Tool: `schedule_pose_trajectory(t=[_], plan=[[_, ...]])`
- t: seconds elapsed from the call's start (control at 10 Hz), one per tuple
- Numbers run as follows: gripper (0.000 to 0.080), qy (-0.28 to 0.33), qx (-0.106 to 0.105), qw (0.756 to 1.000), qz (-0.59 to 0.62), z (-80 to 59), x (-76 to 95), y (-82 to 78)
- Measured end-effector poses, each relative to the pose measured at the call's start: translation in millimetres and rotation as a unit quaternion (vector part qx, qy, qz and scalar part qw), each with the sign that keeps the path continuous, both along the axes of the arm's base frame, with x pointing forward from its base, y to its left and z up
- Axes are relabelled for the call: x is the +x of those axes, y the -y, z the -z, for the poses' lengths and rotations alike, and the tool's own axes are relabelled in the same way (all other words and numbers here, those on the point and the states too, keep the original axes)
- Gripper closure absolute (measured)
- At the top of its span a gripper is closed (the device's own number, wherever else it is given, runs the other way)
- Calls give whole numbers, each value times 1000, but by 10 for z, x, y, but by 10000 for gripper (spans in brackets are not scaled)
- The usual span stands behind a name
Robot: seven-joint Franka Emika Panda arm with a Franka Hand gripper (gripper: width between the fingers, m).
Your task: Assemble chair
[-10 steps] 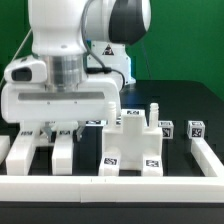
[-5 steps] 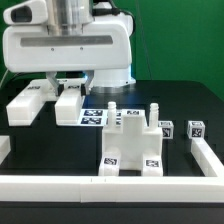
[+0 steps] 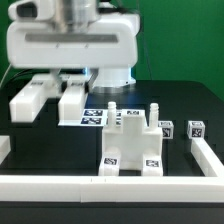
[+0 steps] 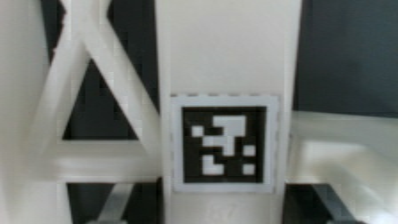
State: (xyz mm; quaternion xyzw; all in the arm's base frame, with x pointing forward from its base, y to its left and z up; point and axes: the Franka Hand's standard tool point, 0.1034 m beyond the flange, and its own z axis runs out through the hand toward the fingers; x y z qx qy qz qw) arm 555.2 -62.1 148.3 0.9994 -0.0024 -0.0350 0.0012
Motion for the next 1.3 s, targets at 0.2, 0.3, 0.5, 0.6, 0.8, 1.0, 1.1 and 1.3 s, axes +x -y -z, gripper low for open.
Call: schedule_pose_trajectory(t=[0.2, 0.3, 0.5, 0.6, 0.8, 1.0, 1.1, 1.3], plan=[[515, 5, 3, 1000, 22, -127, 87, -248], [515, 8, 4, 999, 34, -169, 113, -479], [515, 8, 3, 998, 64, -169, 124, -897], [515, 7, 2, 997, 71, -134, 134, -1035], [515, 10, 1, 998, 69, -68, 135, -1118], [515, 10, 1, 998, 70, -59, 134, -1112], [515, 11, 0, 998, 68, -43, 127, -1114], [515, 17, 1, 999, 52, 52, 69, -1105]])
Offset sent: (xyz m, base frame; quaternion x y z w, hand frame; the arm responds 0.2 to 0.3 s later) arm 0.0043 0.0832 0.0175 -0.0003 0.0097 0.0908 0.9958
